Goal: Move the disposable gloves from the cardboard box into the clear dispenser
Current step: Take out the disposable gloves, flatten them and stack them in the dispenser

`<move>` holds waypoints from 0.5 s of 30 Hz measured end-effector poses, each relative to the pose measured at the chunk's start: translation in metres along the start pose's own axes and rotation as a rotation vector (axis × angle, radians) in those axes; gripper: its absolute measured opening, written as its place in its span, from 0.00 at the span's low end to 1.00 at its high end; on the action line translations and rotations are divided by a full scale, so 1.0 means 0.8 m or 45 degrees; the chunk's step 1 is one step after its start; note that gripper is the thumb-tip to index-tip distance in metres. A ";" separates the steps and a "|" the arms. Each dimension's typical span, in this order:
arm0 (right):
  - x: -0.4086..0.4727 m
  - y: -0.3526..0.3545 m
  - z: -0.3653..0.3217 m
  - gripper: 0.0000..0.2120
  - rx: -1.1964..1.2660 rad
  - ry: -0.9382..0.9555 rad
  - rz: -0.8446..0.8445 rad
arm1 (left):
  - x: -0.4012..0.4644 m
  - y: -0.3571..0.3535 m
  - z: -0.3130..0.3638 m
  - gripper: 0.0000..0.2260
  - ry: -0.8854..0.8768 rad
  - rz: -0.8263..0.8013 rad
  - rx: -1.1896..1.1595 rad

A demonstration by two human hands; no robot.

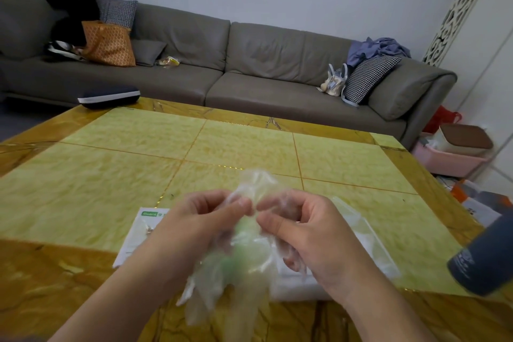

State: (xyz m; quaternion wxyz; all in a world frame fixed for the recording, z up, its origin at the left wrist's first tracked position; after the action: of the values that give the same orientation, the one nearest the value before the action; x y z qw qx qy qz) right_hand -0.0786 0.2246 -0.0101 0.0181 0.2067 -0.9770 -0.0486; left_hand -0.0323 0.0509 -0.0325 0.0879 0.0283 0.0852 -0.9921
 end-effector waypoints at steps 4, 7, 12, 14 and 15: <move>0.003 0.012 0.006 0.03 0.005 -0.078 -0.019 | 0.005 0.022 0.013 0.12 -0.176 0.292 0.003; 0.006 0.024 0.006 0.04 -0.013 -0.052 0.053 | 0.003 0.029 0.022 0.10 -0.253 0.356 0.043; 0.004 0.032 0.003 0.05 -0.145 -0.034 -0.015 | 0.000 0.029 0.025 0.08 -0.297 0.407 0.017; 0.000 0.030 0.002 0.05 -0.252 -0.048 -0.111 | -0.001 0.031 0.027 0.07 -0.302 0.433 -0.012; -0.001 0.030 0.002 0.06 -0.297 -0.061 -0.143 | -0.001 0.032 0.028 0.08 -0.302 0.441 -0.026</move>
State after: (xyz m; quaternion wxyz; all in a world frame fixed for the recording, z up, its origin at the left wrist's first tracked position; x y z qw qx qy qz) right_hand -0.0875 0.2466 -0.0094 0.0159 0.2562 -0.9518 -0.1679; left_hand -0.0281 0.0221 -0.0148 0.2667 -0.0755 0.0781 -0.9576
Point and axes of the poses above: each hand's wrist, its own x-axis towards the middle knuckle, its own y-axis out of the back of the hand, z = x × y, the point moved 5 cm from there along x, towards the middle knuckle, and after that the axes turned 6 degrees about z, right-handed, at the moved point
